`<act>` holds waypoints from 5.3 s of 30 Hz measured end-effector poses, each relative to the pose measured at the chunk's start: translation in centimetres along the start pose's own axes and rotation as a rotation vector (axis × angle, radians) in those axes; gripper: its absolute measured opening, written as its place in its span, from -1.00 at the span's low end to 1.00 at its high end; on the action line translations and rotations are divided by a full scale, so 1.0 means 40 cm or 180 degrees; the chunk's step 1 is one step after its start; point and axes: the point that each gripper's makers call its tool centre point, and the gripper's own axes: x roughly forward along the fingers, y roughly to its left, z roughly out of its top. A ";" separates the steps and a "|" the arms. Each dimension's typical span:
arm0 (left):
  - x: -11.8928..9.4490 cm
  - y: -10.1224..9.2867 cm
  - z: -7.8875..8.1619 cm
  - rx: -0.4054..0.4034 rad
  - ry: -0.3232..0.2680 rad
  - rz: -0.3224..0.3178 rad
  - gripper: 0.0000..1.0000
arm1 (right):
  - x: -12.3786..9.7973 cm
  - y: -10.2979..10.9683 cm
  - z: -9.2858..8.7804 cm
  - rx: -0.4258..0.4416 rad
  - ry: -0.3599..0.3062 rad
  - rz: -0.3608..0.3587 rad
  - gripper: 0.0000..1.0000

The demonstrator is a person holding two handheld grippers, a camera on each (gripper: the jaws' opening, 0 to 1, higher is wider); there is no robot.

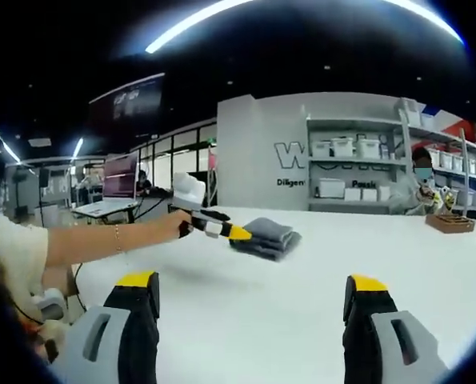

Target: Open the folded towel by lifting each exposed corner and separating the folded layers until the towel lies flat within the target outline without major curled edges

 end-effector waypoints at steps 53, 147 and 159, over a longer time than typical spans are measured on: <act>0.208 0.005 -0.071 0.0090 0.0325 0.0093 -0.94 | 0.003 -0.031 0.004 0.0071 -0.0040 -0.0024 0.87; -0.419 0.059 -0.285 0.0078 0.0292 -0.0506 -0.93 | 0.099 0.090 -0.141 -0.0403 0.0859 0.0206 0.99; -0.489 0.068 -0.309 0.0228 0.0303 -0.0448 -0.93 | 0.092 0.091 -0.136 -0.0394 0.0842 0.0211 0.99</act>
